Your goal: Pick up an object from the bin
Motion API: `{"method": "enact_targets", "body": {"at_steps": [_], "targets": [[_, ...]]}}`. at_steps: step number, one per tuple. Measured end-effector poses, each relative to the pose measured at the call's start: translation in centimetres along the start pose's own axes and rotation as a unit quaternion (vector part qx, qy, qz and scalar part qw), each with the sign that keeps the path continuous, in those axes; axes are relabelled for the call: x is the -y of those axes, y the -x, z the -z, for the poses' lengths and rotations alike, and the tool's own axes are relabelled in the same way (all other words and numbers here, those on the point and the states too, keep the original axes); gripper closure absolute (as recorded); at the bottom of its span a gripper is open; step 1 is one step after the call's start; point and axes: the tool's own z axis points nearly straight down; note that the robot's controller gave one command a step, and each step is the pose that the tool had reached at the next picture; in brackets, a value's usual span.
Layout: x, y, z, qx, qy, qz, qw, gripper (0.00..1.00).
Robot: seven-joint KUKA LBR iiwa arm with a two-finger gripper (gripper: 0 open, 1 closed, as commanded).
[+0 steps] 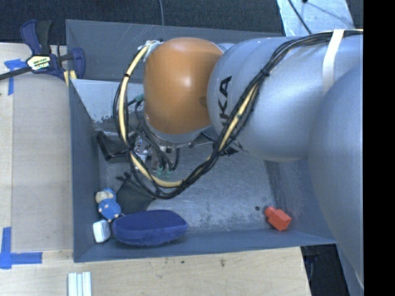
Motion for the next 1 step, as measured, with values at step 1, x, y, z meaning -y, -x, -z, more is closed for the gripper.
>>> {"method": "enact_targets", "body": {"at_steps": [1], "targets": [[0.25, -0.12, -0.52, -0.004, -0.003, -0.001, 1.0, 0.0]]}}
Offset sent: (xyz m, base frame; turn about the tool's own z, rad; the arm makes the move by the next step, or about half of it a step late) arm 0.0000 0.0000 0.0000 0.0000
